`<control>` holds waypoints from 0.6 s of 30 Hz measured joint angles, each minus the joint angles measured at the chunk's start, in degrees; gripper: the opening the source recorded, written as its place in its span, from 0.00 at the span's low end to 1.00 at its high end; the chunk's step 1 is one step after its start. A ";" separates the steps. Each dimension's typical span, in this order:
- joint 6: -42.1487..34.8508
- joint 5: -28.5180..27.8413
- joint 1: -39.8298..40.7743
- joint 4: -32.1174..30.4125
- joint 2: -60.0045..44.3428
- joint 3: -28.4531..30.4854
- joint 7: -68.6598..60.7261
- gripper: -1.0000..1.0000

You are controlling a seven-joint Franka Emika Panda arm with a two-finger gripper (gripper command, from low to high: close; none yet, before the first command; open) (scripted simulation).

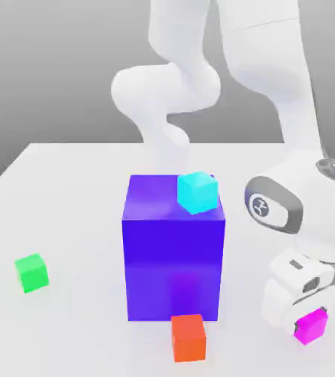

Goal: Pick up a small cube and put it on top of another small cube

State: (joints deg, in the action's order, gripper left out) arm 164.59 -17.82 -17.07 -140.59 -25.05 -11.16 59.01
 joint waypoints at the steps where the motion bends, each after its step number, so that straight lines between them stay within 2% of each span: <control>1: 0.01 -0.03 0.01 0.00 0.00 0.00 0.02 0.00; 3: -0.21 0.13 0.19 -0.06 0.25 -0.23 -0.11 0.00; 8: -6.87 6.38 3.91 -2.10 9.32 -5.18 -4.82 0.00; 10: -7.01 8.10 5.38 -1.71 11.53 -5.19 -5.82 0.00; 18: -7.95 9.95 16.75 -6.18 18.35 6.32 -3.04 0.00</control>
State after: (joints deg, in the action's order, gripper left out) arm 156.64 -7.87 -0.32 -146.77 -6.70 -4.84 55.96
